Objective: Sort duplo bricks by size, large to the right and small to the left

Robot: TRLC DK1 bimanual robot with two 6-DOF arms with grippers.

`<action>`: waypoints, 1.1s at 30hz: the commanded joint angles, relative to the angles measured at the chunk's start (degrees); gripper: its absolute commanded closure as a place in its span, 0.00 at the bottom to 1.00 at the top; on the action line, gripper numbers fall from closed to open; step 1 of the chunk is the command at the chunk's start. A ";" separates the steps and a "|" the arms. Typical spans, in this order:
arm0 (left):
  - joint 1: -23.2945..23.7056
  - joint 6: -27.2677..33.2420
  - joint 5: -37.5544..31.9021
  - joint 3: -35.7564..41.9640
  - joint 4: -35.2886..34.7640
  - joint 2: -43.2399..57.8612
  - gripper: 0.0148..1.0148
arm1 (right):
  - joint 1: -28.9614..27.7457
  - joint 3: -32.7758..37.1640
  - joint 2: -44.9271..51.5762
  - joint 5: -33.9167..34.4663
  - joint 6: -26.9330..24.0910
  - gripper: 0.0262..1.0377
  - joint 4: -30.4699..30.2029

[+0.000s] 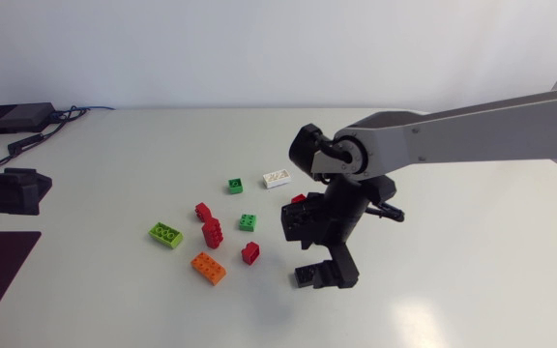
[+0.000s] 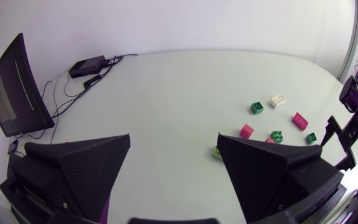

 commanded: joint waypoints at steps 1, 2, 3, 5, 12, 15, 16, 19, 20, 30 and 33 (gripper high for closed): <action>0.19 -1.37 -0.32 0.15 -0.49 -0.67 0.04 | 0.73 -2.32 2.01 -0.36 -1.88 0.04 2.14; 0.19 -1.37 -0.32 -0.11 -0.49 -0.76 0.04 | 0.82 -2.67 2.36 -0.36 -1.79 0.04 3.02; 0.19 -1.37 -0.24 -0.20 -0.49 -0.76 0.04 | 0.82 -2.67 2.62 -0.45 -1.79 0.04 3.29; 0.19 -1.63 -0.32 -0.46 -0.49 -0.85 0.04 | 0.82 -2.76 3.06 -0.36 -1.79 0.04 3.81; -0.16 -2.07 -0.24 -2.40 -0.49 -2.43 0.04 | 0.64 -6.71 3.76 0.08 -1.62 0.04 8.12; -0.34 -2.16 -0.24 -2.66 -0.49 -2.60 0.04 | 0.64 -8.21 4.12 0.34 -1.62 0.04 9.26; -0.34 -2.16 -0.24 -2.75 -0.49 -2.78 0.04 | 0.47 -8.47 4.29 0.43 -1.62 0.04 9.79; -0.34 -2.16 -0.24 -3.28 -0.49 -3.13 0.04 | -0.32 -8.29 4.99 0.78 -1.44 0.08 11.11; -0.34 -2.34 -0.24 -3.45 -0.31 -3.13 0.04 | -0.50 -8.29 4.99 0.87 -1.35 0.10 11.72; -1.04 -2.69 -0.24 -4.16 0.04 -3.22 0.04 | -2.78 -9.09 4.56 -5.81 -2.85 0.78 14.71; -1.04 -2.69 -0.15 -4.60 0.21 -3.48 0.04 | -3.05 -9.61 4.47 -7.48 -2.85 0.94 14.80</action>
